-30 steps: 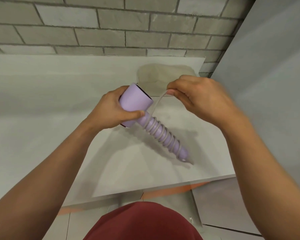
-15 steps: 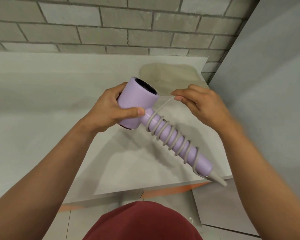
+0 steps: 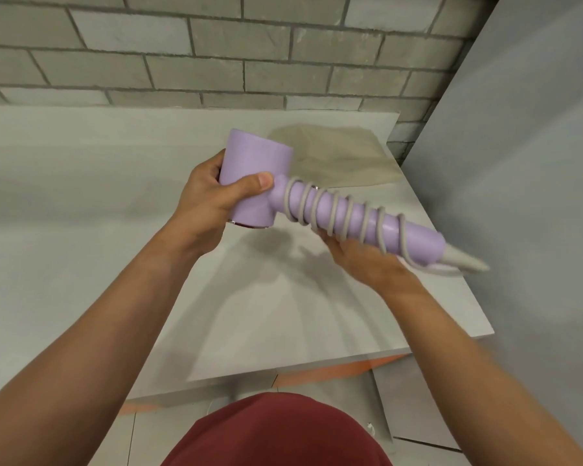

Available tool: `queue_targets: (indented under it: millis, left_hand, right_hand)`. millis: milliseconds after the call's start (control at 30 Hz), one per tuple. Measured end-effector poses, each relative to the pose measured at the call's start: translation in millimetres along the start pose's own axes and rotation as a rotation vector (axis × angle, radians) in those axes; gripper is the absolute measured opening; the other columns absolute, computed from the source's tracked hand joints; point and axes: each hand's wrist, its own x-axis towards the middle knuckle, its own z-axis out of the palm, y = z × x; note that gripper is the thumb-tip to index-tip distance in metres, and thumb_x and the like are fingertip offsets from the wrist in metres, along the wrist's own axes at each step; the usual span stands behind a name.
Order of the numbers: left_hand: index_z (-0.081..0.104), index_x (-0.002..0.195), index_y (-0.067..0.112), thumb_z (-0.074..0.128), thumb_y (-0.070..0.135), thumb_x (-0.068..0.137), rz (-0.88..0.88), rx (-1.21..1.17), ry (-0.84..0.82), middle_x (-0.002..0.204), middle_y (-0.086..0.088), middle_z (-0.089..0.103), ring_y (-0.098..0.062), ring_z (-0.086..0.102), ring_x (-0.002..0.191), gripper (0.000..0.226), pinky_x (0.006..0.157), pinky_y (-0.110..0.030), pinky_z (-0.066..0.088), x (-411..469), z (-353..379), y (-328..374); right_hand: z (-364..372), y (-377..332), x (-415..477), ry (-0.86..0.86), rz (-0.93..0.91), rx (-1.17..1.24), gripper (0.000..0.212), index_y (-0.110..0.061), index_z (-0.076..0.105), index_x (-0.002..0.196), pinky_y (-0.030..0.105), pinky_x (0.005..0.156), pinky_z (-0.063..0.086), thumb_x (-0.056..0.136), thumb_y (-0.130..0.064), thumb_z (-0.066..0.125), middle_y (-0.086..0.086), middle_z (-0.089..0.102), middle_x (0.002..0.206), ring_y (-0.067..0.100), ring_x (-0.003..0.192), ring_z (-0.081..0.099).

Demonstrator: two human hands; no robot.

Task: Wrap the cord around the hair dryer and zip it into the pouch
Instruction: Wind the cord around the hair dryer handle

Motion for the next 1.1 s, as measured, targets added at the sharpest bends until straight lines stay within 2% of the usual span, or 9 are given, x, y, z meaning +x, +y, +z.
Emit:
queue_targets:
  millis: [67, 100, 333, 633, 733, 833, 967, 1033, 1100]
  left_hand:
    - [0.069, 0.110, 0.010, 0.084, 0.037, 0.063, -0.005, -0.011, 0.095, 0.101, -0.005, 0.075, -0.024, 0.073, 0.090, 0.057, 0.077, -0.040, 0.060, 3.7, 0.7, -0.2]
    - [0.069, 0.110, 0.009, 0.085, 0.038, 0.063, -0.008, -0.008, 0.140, 0.101, -0.005, 0.076, -0.023, 0.073, 0.090, 0.057, 0.076, -0.040, 0.060, 5.6, 0.9, -0.3]
    - [0.069, 0.109, 0.012, 0.087, 0.037, 0.067, -0.028, 0.154, 0.365, 0.100, 0.001, 0.076, -0.014, 0.074, 0.084, 0.051, 0.065, -0.030, 0.058, 7.6, -2.9, -7.3]
    - [0.065, 0.108, 0.026, 0.087, 0.052, 0.062, -0.019, 0.505, 0.347, 0.098, 0.012, 0.070, -0.017, 0.069, 0.092, 0.057, 0.073, -0.048, 0.063, 0.3, -9.3, -20.2]
    - [0.064, 0.107, 0.027, 0.086, 0.051, 0.062, -0.037, 0.598, 0.285, 0.097, 0.013, 0.069, -0.018, 0.068, 0.091, 0.056, 0.072, -0.048, 0.063, -0.1, -10.3, -21.3]
    - [0.063, 0.115, 0.031, 0.088, 0.051, 0.063, -0.069, 0.658, 0.206, 0.101, 0.014, 0.069, -0.017, 0.068, 0.095, 0.061, 0.072, -0.043, 0.062, -0.7, -9.9, -21.3]
    - [0.065, 0.112, 0.030, 0.093, 0.046, 0.064, -0.110, 0.648, 0.111, 0.100, 0.012, 0.070, -0.014, 0.069, 0.090, 0.058, 0.068, -0.037, 0.061, -2.5, -8.3, -18.4]
    - [0.065, 0.107, 0.030, 0.093, 0.041, 0.067, -0.121, 0.631, 0.062, 0.097, 0.012, 0.070, -0.011, 0.067, 0.084, 0.050, 0.063, -0.031, 0.055, -3.3, -7.0, -16.8]
    - [0.064, 0.102, 0.030, 0.091, 0.035, 0.072, -0.125, 0.613, 0.024, 0.094, 0.011, 0.069, -0.007, 0.066, 0.077, 0.041, 0.060, -0.025, 0.051, -4.9, -5.9, -15.6]
  right_hand:
    - [17.4, -19.1, -3.7, -0.179, -0.109, -0.147, 0.047, -0.041, 0.034, 0.159, 0.037, 0.098, 0.047, 0.112, -0.038, 0.039, -0.006, 0.056, 0.151, 0.028, 0.127, 0.061]
    - [19.3, -27.4, -2.0, -0.264, -0.172, -0.141, 0.052, -0.044, 0.024, 0.161, 0.043, 0.096, 0.052, 0.112, -0.038, 0.038, -0.005, 0.053, 0.154, 0.035, 0.126, 0.060]
    - [23.2, -72.0, -19.2, -0.364, -0.226, -0.124, 0.049, -0.020, 0.030, 0.159, 0.047, 0.082, 0.053, 0.111, -0.029, 0.040, 0.008, 0.068, 0.119, 0.039, 0.100, 0.063]
    - [-14.1, -103.0, -21.0, -0.373, -0.308, -0.293, 0.019, -0.016, 0.052, 0.117, 0.039, 0.063, 0.036, 0.111, -0.030, 0.041, 0.002, 0.066, 0.098, 0.037, 0.081, 0.059]
    - [-31.0, -104.0, -13.1, -0.338, -0.304, -0.286, 0.022, -0.023, 0.058, 0.112, 0.038, 0.068, 0.038, 0.110, -0.039, 0.044, -0.001, 0.067, 0.104, 0.035, 0.094, 0.062]
    - [-43.0, -98.2, -1.3, -0.239, -0.395, -0.353, 0.029, -0.031, 0.062, 0.123, 0.035, 0.069, 0.033, 0.109, -0.042, 0.039, -0.005, 0.069, 0.117, 0.033, 0.102, 0.064]
    - [-51.4, -80.7, 20.5, -0.033, -0.560, -0.468, 0.031, -0.025, 0.078, 0.094, 0.036, 0.066, 0.041, 0.095, -0.032, 0.047, -0.004, 0.069, 0.082, 0.030, 0.080, 0.064]
    - [-51.3, -69.6, 30.8, 0.031, -0.558, -0.481, 0.027, -0.027, 0.080, 0.095, 0.041, 0.076, 0.045, 0.096, -0.039, 0.056, -0.004, 0.069, 0.088, 0.030, 0.087, 0.062]
    - [-48.7, -63.0, 35.6, 0.061, -0.532, -0.425, 0.031, -0.027, 0.081, 0.096, 0.040, 0.075, 0.041, 0.097, -0.044, 0.055, -0.001, 0.065, 0.092, 0.030, 0.088, 0.058]
